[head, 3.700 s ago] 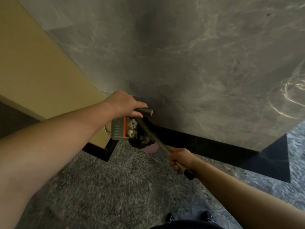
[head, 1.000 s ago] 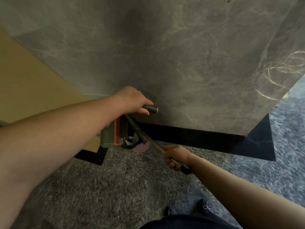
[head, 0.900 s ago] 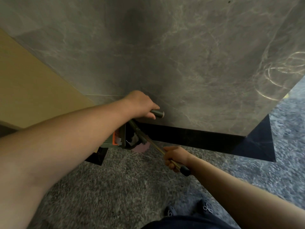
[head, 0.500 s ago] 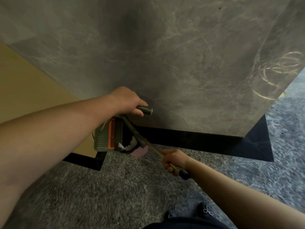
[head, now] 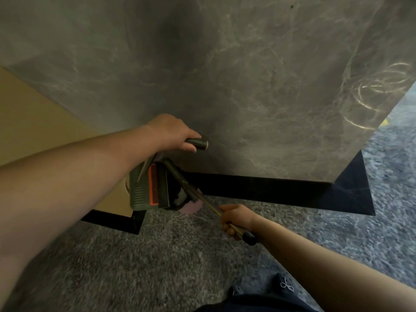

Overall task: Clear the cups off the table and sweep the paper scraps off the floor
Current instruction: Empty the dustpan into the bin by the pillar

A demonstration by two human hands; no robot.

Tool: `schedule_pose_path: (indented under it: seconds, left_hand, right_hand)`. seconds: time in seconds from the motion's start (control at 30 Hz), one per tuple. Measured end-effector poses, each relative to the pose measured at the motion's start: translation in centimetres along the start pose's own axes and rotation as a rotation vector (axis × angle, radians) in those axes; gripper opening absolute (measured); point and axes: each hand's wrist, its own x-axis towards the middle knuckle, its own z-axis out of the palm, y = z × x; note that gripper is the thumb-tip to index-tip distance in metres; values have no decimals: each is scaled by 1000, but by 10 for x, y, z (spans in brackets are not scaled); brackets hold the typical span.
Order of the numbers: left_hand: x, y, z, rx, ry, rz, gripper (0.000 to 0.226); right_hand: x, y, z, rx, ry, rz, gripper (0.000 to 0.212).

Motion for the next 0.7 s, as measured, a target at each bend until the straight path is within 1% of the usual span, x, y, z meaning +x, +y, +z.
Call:
schedule_pose_path:
  seconds: [0.17,0.2,0.4,0.47,0.57,0.67,0.7]
  left_hand:
    - [-7,33,30,-109,-96,26,58]
    - [-9,34,34,-132,-92,11,58]
    - [-33,-8,32,-187,-17,-149,56]
    - [-52,-15,33,-206,-9,-210,55]
    - [-87,-23,32,-257,43,-320,51]
    - [-125,-31,34,-306,135,-421,50]
    - [-139,-32,36,-323,155,-452,51]
  right_hand:
    - [-1,0,-1,8,-11,6,49]
    - [-1,0,-2,3,-10,8,49]
    - [-8,-6,5,-21,-8,-10,46]
    - [-9,-8,11,-35,-11,-24,41]
    - [-11,-11,19,-66,-34,-32,24]
    - [-16,-12,26,-137,-11,-63,24]
    - [-20,-12,30,-168,-6,-74,21]
